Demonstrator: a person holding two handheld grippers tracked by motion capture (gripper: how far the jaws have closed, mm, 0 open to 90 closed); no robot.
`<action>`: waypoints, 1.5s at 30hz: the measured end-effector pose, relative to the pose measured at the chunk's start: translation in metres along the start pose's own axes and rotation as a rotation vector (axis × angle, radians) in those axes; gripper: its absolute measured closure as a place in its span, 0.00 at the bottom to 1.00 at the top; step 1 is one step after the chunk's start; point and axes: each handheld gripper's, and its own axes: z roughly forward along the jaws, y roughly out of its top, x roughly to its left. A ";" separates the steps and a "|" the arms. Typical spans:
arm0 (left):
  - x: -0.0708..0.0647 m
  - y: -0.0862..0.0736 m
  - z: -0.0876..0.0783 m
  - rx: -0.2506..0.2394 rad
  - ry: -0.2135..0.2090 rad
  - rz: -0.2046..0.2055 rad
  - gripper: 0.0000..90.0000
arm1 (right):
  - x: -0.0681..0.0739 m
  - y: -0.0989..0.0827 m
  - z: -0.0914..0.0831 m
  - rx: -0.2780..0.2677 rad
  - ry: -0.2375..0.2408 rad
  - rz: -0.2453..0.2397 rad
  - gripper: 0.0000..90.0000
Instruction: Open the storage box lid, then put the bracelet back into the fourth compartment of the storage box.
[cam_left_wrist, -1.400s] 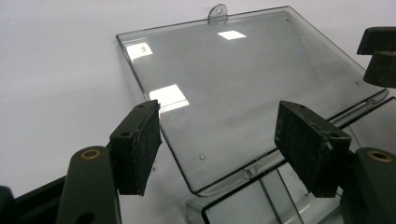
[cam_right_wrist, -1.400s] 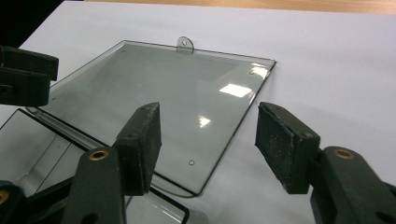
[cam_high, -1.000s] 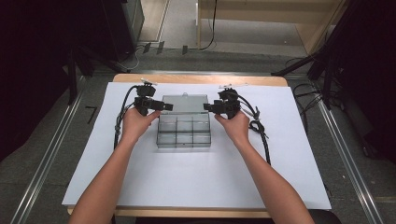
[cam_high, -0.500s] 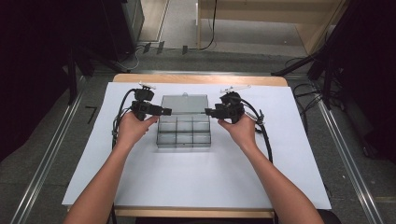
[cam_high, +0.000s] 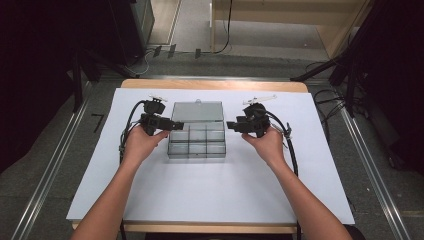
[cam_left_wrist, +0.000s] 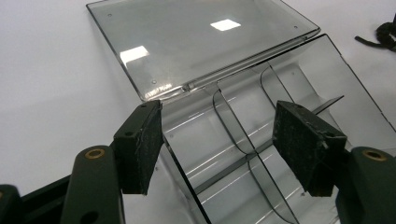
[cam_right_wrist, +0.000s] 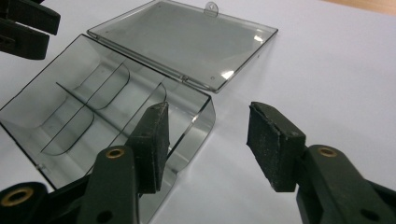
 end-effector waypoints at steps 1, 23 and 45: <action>0.000 -0.001 -0.001 0.002 -0.003 0.001 0.38 | 0.000 -0.001 -0.001 0.001 -0.001 0.000 0.57; 0.001 -0.009 -0.009 0.006 -0.006 0.020 0.39 | -0.015 -0.009 -0.017 0.095 -0.025 -0.050 0.62; 0.003 -0.010 -0.007 0.009 -0.027 0.036 0.39 | -0.034 -0.009 -0.034 0.214 -0.084 -0.073 0.60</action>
